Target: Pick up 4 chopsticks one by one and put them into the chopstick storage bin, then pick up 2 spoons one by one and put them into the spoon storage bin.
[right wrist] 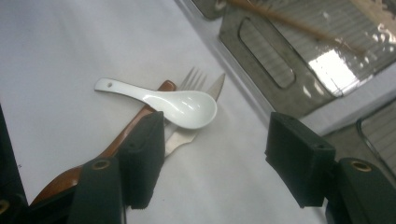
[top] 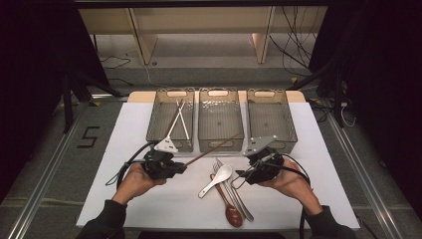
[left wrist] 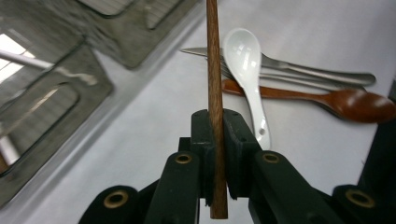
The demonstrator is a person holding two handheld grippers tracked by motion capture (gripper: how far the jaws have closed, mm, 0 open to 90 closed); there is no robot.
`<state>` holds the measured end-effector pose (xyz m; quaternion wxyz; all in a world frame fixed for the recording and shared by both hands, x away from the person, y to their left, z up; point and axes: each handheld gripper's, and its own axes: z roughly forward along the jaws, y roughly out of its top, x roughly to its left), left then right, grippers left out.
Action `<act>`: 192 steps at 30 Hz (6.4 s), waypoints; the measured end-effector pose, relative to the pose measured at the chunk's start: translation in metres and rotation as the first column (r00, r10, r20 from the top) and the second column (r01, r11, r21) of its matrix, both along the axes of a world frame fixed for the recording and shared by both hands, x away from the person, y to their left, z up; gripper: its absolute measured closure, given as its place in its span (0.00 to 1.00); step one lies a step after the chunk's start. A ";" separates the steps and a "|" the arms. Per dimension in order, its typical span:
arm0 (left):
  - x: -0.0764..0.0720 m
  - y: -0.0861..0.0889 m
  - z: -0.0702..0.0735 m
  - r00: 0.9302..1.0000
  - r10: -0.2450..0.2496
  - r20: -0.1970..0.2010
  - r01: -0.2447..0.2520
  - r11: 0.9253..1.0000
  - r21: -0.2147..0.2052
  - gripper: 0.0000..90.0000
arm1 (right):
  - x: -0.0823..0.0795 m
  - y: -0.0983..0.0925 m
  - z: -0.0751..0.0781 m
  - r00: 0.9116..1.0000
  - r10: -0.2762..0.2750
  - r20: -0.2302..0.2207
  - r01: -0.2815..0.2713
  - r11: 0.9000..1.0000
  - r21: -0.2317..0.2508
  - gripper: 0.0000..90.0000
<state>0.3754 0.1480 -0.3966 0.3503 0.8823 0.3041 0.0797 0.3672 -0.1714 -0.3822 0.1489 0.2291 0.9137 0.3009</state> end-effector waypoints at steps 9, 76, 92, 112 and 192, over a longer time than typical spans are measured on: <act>0.010 0.022 0.006 0.989 0.147 0.035 -0.145 0.988 -0.056 0.93 | -0.003 -0.009 -0.013 0.998 -0.050 -0.039 0.052 0.998 0.034 0.40; 0.053 0.035 0.004 0.921 0.381 -0.084 -0.390 0.903 -0.178 0.27 | -0.014 -0.019 -0.034 0.993 -0.103 -0.063 0.108 0.991 0.078 0.34; 0.025 0.016 -0.013 0.943 0.317 -0.098 -0.331 0.921 -0.206 0.22 | -0.018 -0.028 -0.039 0.984 -0.171 -0.041 0.175 0.974 0.143 0.34; 0.009 -0.012 -0.033 0.962 0.237 -0.137 -0.259 0.951 -0.171 0.20 | -0.017 -0.035 -0.046 0.979 -0.201 -0.045 0.206 0.964 0.171 0.32; -0.007 -0.095 -0.063 0.977 0.017 -0.213 -0.007 0.999 0.050 0.51 | -0.018 -0.041 -0.050 0.975 -0.220 -0.040 0.223 0.962 0.159 0.32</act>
